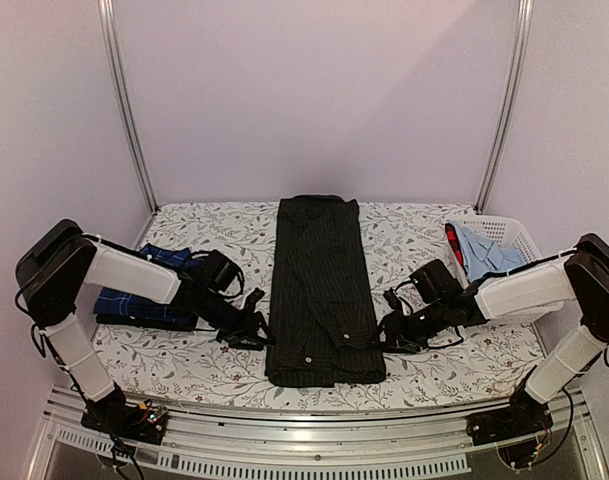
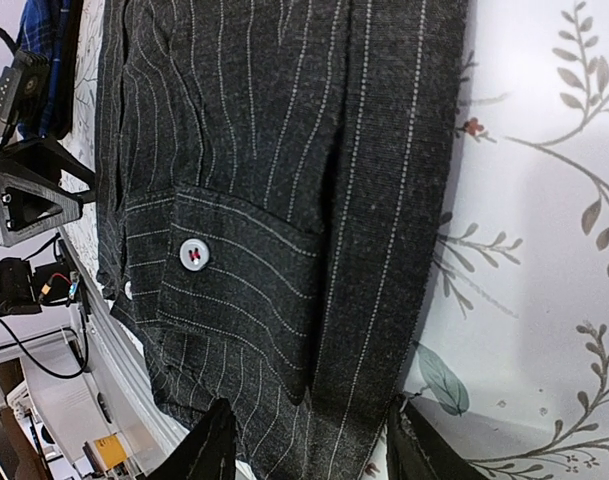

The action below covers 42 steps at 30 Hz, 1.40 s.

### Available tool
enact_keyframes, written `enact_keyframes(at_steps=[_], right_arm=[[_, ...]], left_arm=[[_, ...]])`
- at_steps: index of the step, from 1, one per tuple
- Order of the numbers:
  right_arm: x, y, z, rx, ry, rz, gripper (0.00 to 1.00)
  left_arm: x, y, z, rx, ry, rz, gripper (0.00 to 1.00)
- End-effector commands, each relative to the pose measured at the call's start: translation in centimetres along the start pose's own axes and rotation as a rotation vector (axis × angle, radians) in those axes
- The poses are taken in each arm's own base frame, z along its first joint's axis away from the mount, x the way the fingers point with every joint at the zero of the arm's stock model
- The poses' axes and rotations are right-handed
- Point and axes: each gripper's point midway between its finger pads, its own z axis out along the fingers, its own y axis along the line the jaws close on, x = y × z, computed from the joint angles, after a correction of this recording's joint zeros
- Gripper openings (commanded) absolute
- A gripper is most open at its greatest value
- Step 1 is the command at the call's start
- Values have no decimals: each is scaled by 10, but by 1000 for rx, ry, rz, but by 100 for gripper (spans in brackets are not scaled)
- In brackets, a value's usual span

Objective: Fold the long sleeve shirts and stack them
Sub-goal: Pick up the rectangle-folded shirt from the center of the board.

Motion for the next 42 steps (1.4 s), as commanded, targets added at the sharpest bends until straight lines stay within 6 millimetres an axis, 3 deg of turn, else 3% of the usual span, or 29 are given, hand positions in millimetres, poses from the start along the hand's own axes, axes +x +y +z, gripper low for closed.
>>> enact_keyframes(at_steps=[1,11,18,23,29,33,42], right_arm=[[2,-3,4,-16,9,-6,50],[1,-8,10,-1,11,20,47],[-7,-1,10,-23,-12,6,41],[-10,3,10,-33,-14,5,33],[-14,10,9,-56,-13,-11,13],[-17,18,5,-72,-22,-28,0],[-30,48,-16,-113,-75,-70,0]], left_arm=[[11,-2,11,-10,49,-13,41],[20,-5,16,-5,80,-21,36],[19,-17,16,58,84,-24,24],[17,-27,14,100,85,-20,13],[16,-35,9,128,78,-7,0],[15,-40,3,144,73,2,0],[3,-60,-26,197,4,30,0]])
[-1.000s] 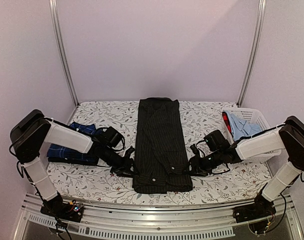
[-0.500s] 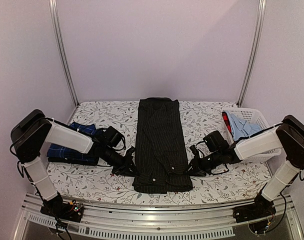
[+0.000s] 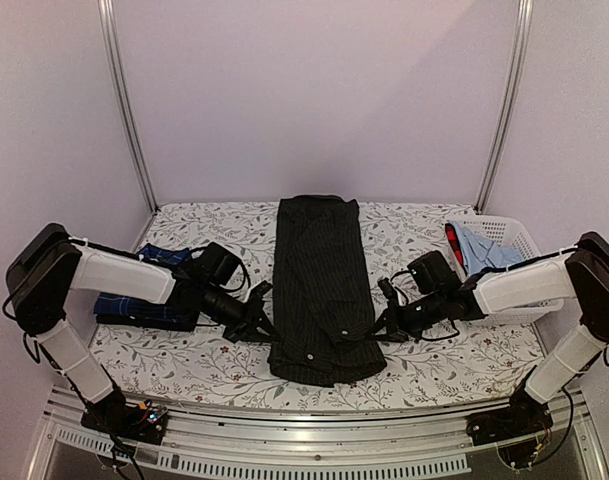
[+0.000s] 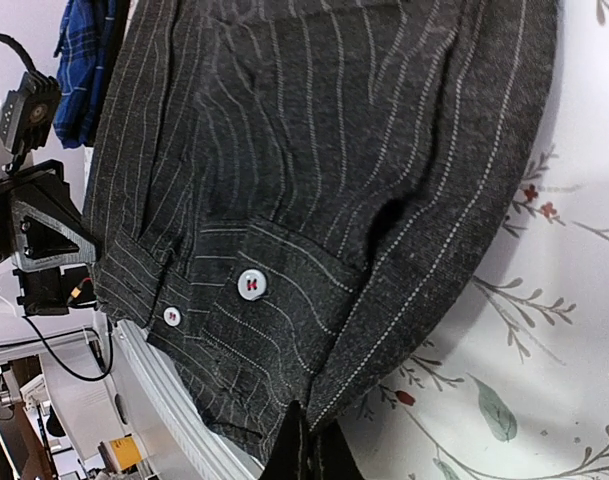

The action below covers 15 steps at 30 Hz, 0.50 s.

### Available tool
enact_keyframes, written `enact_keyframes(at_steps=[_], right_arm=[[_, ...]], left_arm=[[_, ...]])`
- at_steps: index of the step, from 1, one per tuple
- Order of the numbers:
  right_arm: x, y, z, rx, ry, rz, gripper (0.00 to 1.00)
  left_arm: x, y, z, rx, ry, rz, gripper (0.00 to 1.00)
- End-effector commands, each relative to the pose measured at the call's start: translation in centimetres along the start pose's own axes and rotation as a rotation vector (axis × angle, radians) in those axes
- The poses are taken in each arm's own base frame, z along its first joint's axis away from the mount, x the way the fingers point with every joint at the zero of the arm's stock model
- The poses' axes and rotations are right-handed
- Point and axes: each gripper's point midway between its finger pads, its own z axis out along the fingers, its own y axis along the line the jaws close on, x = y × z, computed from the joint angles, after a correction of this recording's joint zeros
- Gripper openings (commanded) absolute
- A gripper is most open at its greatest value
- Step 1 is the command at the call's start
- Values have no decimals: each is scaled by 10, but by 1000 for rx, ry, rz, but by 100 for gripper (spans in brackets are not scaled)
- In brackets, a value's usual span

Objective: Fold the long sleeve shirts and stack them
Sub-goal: Pick up the rectangle-folded shirt from the center of the board, then fold the rectangle-folded shirt at the center of the board.

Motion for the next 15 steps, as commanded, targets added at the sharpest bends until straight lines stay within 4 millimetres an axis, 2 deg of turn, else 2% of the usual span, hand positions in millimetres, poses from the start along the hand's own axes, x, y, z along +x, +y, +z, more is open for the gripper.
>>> enact_keyframes(at_steps=[1,6,8,12,13,15], right_arm=[[-20,34,-18,-52,-63,-59,0],[-44,55,-27,-76,-122,-84,0],[-58,56,-27,-70,-150,-83,0],[-98,58,-28,-59,-227,-84,0],[-110,56,-28,-49,-249,-81,0],[-137,52,-24,-56,-292,-72,0]], left_arm=[[-8,-21,-20,58,-42,32,0],[-32,-34,-35,97,-108,52,0],[-48,-38,-39,110,-140,58,0],[-91,-40,-49,127,-228,53,0],[-109,-47,-56,150,-275,72,0],[-138,-49,-62,164,-345,74,0]])
